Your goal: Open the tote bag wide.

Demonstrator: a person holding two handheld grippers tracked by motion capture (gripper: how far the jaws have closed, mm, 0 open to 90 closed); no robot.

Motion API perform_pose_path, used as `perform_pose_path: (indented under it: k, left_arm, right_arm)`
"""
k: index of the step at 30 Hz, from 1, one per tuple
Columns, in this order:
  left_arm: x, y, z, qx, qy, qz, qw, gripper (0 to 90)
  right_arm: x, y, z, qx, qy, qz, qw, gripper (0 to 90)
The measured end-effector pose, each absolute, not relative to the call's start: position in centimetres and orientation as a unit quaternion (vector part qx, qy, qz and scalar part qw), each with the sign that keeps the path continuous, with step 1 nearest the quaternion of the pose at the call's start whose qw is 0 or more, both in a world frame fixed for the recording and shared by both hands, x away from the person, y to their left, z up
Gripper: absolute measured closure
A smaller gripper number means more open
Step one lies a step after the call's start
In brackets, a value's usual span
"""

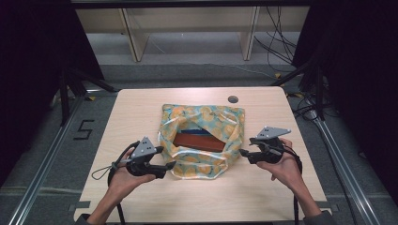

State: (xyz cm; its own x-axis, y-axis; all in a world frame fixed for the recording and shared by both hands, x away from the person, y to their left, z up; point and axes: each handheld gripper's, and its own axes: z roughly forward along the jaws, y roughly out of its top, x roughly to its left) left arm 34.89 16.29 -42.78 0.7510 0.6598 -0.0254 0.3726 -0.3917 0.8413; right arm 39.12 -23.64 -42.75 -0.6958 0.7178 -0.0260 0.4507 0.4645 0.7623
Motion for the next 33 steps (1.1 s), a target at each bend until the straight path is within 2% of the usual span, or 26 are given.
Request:
perform_pose_path:
  k: [3,6,8,9,13,22,33]
  left_arm:
    - [34.6,16.4,-42.8,0.831,0.300,0.165,0.438,28.8]
    - [34.1,16.3,-43.1,0.828,0.306,0.168,0.440,28.6]
    - [33.6,16.4,-43.4,0.827,0.309,0.165,0.440,28.4]
    - [33.4,16.3,-43.5,0.824,0.314,0.165,0.442,28.4]
    - [32.7,16.3,-44.1,0.824,0.307,0.176,0.443,28.3]
    - [31.9,16.6,-45.2,0.826,0.298,0.187,0.439,27.3]
    - [30.9,16.6,-47.0,0.815,0.303,0.185,0.458,21.6]
  right_arm:
    - [38.9,-23.8,-43.1,0.346,0.840,0.379,0.176,38.2]
    - [38.5,-23.9,-43.2,0.350,0.843,0.375,0.164,38.2]
    - [38.6,-24.1,-43.3,0.338,0.844,0.377,0.176,38.0]
    - [38.1,-23.9,-43.3,0.364,0.837,0.376,0.159,38.0]
    - [38.0,-24.3,-43.5,0.341,0.841,0.381,0.178,37.6]
    - [36.3,-24.6,-44.4,0.343,0.846,0.375,0.161,36.2]
    - [34.3,-25.1,-46.2,0.342,0.849,0.371,0.156,34.5]
